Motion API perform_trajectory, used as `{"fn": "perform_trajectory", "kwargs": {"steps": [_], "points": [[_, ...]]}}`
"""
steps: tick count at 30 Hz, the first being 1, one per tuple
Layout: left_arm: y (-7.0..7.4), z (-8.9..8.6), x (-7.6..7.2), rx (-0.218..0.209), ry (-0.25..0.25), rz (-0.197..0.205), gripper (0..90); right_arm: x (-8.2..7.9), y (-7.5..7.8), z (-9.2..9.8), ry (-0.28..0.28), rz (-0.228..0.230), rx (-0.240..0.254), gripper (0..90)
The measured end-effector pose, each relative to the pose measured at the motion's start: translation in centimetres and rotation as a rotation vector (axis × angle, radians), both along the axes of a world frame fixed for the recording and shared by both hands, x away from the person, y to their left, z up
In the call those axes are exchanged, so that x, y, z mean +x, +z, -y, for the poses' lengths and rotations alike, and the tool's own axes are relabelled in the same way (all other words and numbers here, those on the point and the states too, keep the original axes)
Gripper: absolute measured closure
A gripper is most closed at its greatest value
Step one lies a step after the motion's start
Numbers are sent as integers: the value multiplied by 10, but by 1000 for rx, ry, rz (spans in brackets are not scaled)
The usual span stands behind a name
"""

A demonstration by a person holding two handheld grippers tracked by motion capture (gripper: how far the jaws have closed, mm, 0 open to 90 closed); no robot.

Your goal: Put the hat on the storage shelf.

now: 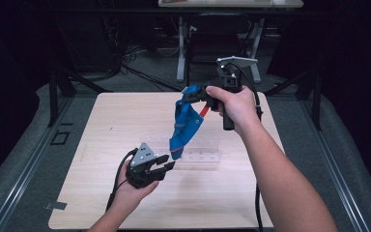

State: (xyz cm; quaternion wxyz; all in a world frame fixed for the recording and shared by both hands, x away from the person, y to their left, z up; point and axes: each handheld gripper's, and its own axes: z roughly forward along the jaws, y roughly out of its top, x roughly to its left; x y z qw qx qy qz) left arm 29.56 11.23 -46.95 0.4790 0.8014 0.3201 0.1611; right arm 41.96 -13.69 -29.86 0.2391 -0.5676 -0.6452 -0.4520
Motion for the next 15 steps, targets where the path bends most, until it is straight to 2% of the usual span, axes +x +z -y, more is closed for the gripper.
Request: {"fn": "perform_trajectory", "kwargs": {"steps": [6,9,11,15], "points": [[1,10,6,25,24,13,734,0,-1,-1,6,-2,0,900],[0,10,9,42,45,14,791,0,-2,-2,4,-1,-2,900],[-1,8,10,55,58,31,858,0,-3,-3,9,0,1,900],[-2,6,11,80,76,48,881,0,-5,-6,14,-2,4,900]]}}
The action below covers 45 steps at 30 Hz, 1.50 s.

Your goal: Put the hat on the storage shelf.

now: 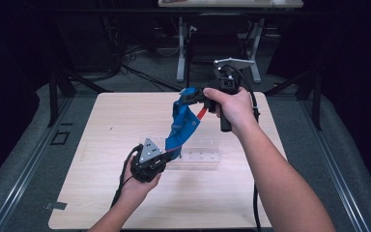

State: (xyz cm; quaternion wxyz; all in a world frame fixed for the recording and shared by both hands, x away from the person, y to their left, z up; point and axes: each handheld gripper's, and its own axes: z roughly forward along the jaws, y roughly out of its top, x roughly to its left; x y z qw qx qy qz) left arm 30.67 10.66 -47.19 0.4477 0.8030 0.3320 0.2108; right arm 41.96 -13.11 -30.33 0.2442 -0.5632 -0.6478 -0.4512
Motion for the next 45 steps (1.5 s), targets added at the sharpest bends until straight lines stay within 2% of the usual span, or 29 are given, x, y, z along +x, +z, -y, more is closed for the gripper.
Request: {"fn": "perform_trajectory", "kwargs": {"steps": [6,11,13,18,22,24,35,40,45], "points": [[-7,-3,6,-8,7,-2,885,2,-6,-10,12,-4,4,900],[-15,-6,12,-22,0,-14,885,3,-11,-16,16,-1,-12,900],[-16,-6,13,-28,6,-18,886,4,-11,-17,21,-4,-21,900],[-19,-6,16,-50,-4,-29,885,5,-14,-14,9,-10,-8,900],[-23,-2,15,-37,-14,-38,886,5,-17,-12,10,-16,-21,900],[-26,-2,15,-11,-10,-42,886,5,-20,-12,7,-23,-34,900],[-34,1,15,0,2,-40,886,5,-25,-11,7,-21,-57,891],[-43,2,16,14,12,-63,886,5,-28,-8,4,-28,-54,863],[-48,0,17,-11,18,-73,885,4,-26,-1,-8,-18,-41,823]]}}
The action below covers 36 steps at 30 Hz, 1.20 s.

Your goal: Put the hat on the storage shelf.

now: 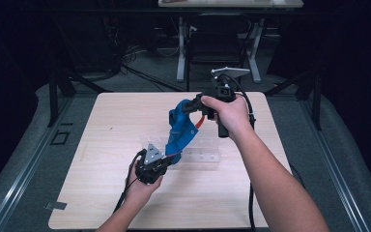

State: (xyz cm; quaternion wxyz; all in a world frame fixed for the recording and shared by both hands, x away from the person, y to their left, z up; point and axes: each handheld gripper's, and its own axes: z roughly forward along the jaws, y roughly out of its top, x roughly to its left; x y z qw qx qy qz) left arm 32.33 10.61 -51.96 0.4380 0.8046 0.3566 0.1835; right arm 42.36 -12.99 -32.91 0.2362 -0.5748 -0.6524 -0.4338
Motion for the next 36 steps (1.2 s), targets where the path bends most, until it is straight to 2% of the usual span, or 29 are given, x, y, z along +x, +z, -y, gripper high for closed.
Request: {"fn": "perform_trajectory", "kwargs": {"steps": [4,7,11,19,23,25,30,33,36], "points": [[-1,0,0,-8,6,-8,884,-2,3,5,-6,10,-5,819],[-1,-1,0,2,0,-12,883,-3,6,9,-10,10,-13,821],[-2,-2,0,-13,10,-23,881,-6,8,13,-13,17,-24,821],[-3,-4,-2,-9,19,-28,869,-10,8,18,-16,43,-72,816],[-2,-10,-4,-19,18,-51,823,-13,8,22,-27,58,-97,808],[-3,-12,-5,-36,24,-51,785,-15,8,25,-31,65,-111,805],[-1,-22,-9,-45,27,-53,707,-20,7,32,-45,84,-154,796],[-1,-27,-11,-46,36,-49,664,-22,7,36,-62,95,-175,791],[0,-33,-14,-34,43,-45,622,-26,7,41,-64,111,-224,780]]}}
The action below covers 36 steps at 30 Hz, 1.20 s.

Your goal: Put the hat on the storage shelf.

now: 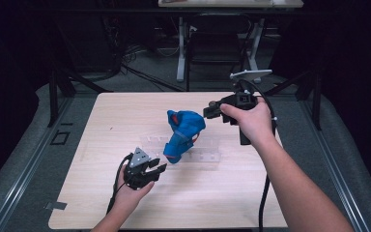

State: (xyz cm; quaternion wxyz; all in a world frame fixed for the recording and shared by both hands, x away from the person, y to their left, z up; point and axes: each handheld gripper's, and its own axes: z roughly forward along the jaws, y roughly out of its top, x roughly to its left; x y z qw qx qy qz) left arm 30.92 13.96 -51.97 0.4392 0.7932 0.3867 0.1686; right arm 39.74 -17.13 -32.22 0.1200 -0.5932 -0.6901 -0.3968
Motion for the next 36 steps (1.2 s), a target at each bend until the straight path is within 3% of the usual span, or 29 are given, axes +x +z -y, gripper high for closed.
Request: {"fn": "perform_trajectory", "kwargs": {"steps": [5,8,11,14,22,29,36], "points": [[0,-14,-4,4,25,6,565,-6,-2,8,-14,24,-68,768],[0,-23,-6,-1,42,8,531,-11,-5,13,-23,52,-142,753],[-3,-36,-10,17,61,15,513,-17,-6,17,-29,69,-181,746],[-6,-49,-13,24,81,0,498,-24,-9,23,-34,87,-229,739],[-9,-76,-20,6,139,-15,476,-36,-19,37,-61,99,-292,723],[-19,-91,-17,-34,206,-30,467,-43,-32,43,-67,106,-351,709],[-28,-97,-15,-27,227,-39,461,-53,-52,48,-70,98,-356,694]]}}
